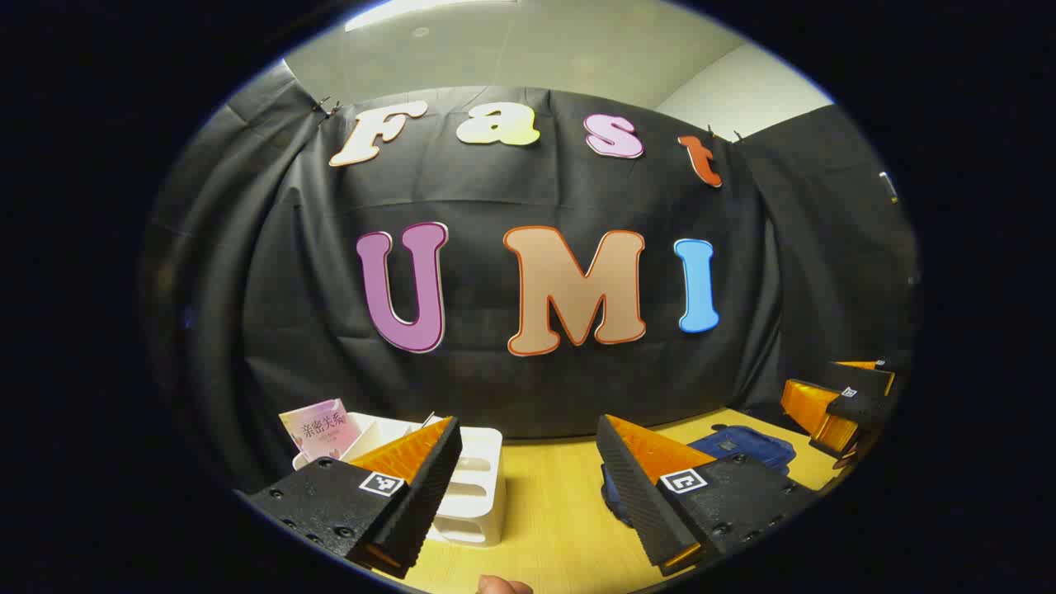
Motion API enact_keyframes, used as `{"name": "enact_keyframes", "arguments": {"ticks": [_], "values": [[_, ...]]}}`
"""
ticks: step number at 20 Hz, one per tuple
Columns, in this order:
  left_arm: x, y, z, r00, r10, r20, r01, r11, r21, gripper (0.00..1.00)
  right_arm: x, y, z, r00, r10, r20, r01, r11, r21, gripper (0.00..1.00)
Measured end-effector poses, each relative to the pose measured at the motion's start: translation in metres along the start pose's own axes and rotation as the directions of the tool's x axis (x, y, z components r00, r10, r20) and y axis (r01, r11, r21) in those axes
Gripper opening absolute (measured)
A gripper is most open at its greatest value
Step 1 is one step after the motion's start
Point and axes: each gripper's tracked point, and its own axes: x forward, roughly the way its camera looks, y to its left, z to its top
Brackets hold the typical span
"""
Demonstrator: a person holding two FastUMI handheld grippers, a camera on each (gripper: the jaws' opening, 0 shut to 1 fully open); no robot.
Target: Open the schoolbag, grab two books from the bookshelf and put them into the schoolbag.
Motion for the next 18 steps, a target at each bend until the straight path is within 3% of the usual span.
{"name": "enact_keyframes", "arguments": {"ticks": [2, 4, 5, 11, 12, 13, 18], "values": [[0.001, -0.005, -0.005, 1.000, -0.016, -0.021, 0.016, 1.000, 0.005, 1.00, -0.001, -0.004, 0.005, 1.000, -0.013, 0.013, 0.013, 1.000, -0.004, 1.00], [0.000, -0.008, -0.007, 0.999, -0.026, -0.034, 0.026, 1.000, 0.001, 0.96, -0.001, -0.007, 0.008, 0.999, -0.023, 0.026, 0.022, 1.000, 0.005, 1.00], [0.001, -0.007, -0.008, 0.999, -0.023, -0.036, 0.023, 1.000, 0.000, 0.96, -0.001, -0.008, 0.009, 0.999, -0.025, 0.027, 0.025, 1.000, 0.010, 0.96], [0.004, 0.005, -0.014, 0.998, 0.018, -0.052, -0.017, 1.000, 0.011, 0.96, 0.001, -0.009, 0.003, 1.000, -0.014, 0.021, 0.013, 1.000, 0.015, 0.96], [0.004, 0.005, -0.016, 0.998, 0.017, -0.056, -0.016, 1.000, 0.013, 1.00, 0.002, -0.009, 0.003, 1.000, -0.011, 0.022, 0.011, 1.000, 0.015, 0.96], [0.003, 0.005, -0.017, 0.998, 0.019, -0.058, -0.018, 1.000, 0.017, 0.96, 0.002, -0.009, 0.002, 1.000, -0.010, 0.020, 0.009, 1.000, 0.016, 0.96], [0.003, 0.006, -0.020, 0.997, 0.034, -0.063, -0.032, 0.999, 0.030, 0.96, 0.009, -0.005, -0.008, 1.000, 0.009, 0.001, -0.009, 1.000, 0.016, 0.96]]}}
